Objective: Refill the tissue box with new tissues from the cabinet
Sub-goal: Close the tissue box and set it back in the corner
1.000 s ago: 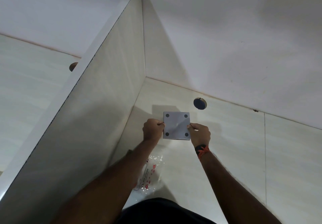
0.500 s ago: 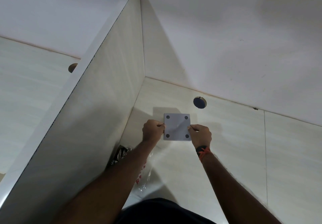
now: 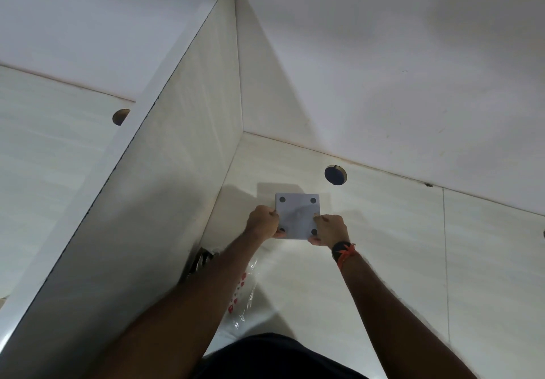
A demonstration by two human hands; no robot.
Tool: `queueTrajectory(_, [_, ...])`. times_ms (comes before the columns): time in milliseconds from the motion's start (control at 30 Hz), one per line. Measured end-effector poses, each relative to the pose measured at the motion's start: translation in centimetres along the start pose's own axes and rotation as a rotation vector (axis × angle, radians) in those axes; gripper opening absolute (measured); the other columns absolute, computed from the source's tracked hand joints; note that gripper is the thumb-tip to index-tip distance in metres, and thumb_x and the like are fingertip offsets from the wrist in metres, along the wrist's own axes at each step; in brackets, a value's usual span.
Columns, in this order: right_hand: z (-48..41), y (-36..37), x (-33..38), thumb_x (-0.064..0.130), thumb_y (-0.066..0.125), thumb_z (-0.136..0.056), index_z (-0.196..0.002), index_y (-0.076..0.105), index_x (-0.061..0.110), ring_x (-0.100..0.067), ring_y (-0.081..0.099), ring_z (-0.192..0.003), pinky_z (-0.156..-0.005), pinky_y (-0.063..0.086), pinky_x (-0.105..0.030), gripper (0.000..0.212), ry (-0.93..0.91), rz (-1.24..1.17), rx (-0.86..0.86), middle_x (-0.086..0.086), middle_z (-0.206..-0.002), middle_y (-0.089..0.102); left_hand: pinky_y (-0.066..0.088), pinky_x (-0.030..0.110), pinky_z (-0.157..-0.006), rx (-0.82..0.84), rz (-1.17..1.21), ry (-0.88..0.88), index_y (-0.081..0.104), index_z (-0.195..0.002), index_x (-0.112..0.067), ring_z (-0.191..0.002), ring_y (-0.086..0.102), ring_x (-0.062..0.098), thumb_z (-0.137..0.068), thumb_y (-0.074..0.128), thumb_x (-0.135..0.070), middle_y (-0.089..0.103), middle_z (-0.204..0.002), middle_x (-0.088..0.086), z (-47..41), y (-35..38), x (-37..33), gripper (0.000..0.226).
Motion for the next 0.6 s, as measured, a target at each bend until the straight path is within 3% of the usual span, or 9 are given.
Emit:
queueTrajectory(67, [1.0,0.1,0.6,0.041,0.050,-0.099,-0.082,0.060,0.010,-0.014,0.065,-0.056,-0.049,0.053,-0.018,0.037,-0.038,-0.078,-0.041,-0.008,-0.076,0.068,0.062,0.050,-0.073,-0.047,0.064,-0.001,0.068,-0.100,-0.001,-0.080,0.073,0.041,-0.077,0.049,-0.052,0.071,-0.104,0.022,0.1,-0.5,-0.3,0.058])
queueTrajectory(167, [2.6,1.3,0.8,0.051,0.049,-0.097,-0.099,0.052,0.013,-0.022,0.065,-0.080,-0.079,0.061,-0.041,0.039,-0.086,-0.443,-0.012,-0.003,-0.089,0.061,0.064,0.046,-0.069,-0.090,0.180,-0.009,0.060,-0.108,-0.011,-0.090,0.071,0.036,-0.083,0.038,-0.075,0.066,-0.103,0.013,3.1,-1.6,-2.2,0.072])
queueTrajectory(233, [3.6,1.7,0.9,0.055,0.046,-0.097,-0.103,0.044,0.014,-0.020,0.061,-0.092,-0.091,0.056,-0.042,0.042,-0.148,-0.567,-0.055,-0.001,-0.098,0.054,0.064,0.043,-0.069,-0.104,0.383,-0.057,0.054,-0.114,-0.015,-0.096,0.067,0.033,-0.084,0.041,-0.075,0.062,-0.103,0.011,4.3,-1.7,-2.5,0.069])
queueTrajectory(333, [4.2,2.2,0.9,0.060,0.042,-0.097,-0.100,0.039,0.014,-0.017,0.054,-0.096,-0.096,0.050,-0.043,0.046,-0.198,-0.648,-0.089,0.001,-0.097,0.048,0.063,0.037,-0.061,-0.159,0.472,-0.095,0.055,-0.112,-0.007,-0.087,0.064,0.023,-0.078,0.065,-0.062,0.062,-0.104,0.012,4.4,-2.3,-2.0,0.066])
queueTrajectory(400, [4.3,2.0,1.1,0.065,0.049,-0.089,-0.091,0.039,0.015,-0.023,0.051,-0.093,-0.088,0.049,-0.044,0.051,-0.178,-0.663,-0.090,0.000,-0.091,0.045,0.061,0.036,-0.062,-0.145,0.526,-0.093,0.060,-0.108,-0.005,-0.083,0.063,0.021,-0.070,0.076,-0.044,0.066,-0.107,0.015,4.2,-2.4,-1.6,0.057])
queueTrajectory(467, [3.7,2.0,0.7,0.063,0.059,-0.084,-0.088,0.043,0.009,-0.029,0.054,-0.090,-0.078,0.053,-0.043,0.056,-0.139,-0.694,-0.025,-0.004,-0.090,0.048,0.058,0.039,-0.071,-0.125,0.588,-0.041,0.064,-0.108,-0.008,-0.086,0.065,0.025,-0.057,0.079,-0.039,0.069,-0.114,0.018,4.2,-2.6,-1.4,0.061])
queueTrajectory(533, [3.7,2.6,0.5,0.051,0.065,-0.087,-0.107,0.052,0.000,-0.033,0.065,-0.100,-0.078,0.061,-0.043,0.057,-0.073,-0.721,0.119,-0.008,-0.108,0.059,0.057,0.043,-0.081,-0.131,0.603,0.020,0.063,-0.114,-0.012,-0.093,0.067,0.027,-0.050,0.080,-0.039,0.070,-0.116,0.016,4.4,-3.3,-1.2,0.071])
queueTrajectory(600, [4.2,3.2,0.3,0.040,0.070,-0.088,-0.123,0.052,0.002,-0.036,0.066,-0.106,-0.080,0.062,-0.044,0.054,0.003,-0.718,0.244,-0.014,-0.120,0.059,0.054,0.048,-0.092,-0.123,0.599,0.035,0.062,-0.119,-0.014,-0.102,0.068,0.031,-0.051,0.081,-0.037,0.072,-0.114,0.011,4.3,-3.8,-0.5,0.074])
Point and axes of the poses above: each hand's wrist, its own z-axis away from the middle knuckle, its own y-axis out of the palm, x = y × z, the point moved 7 cm from there along -z, towards the middle knuckle
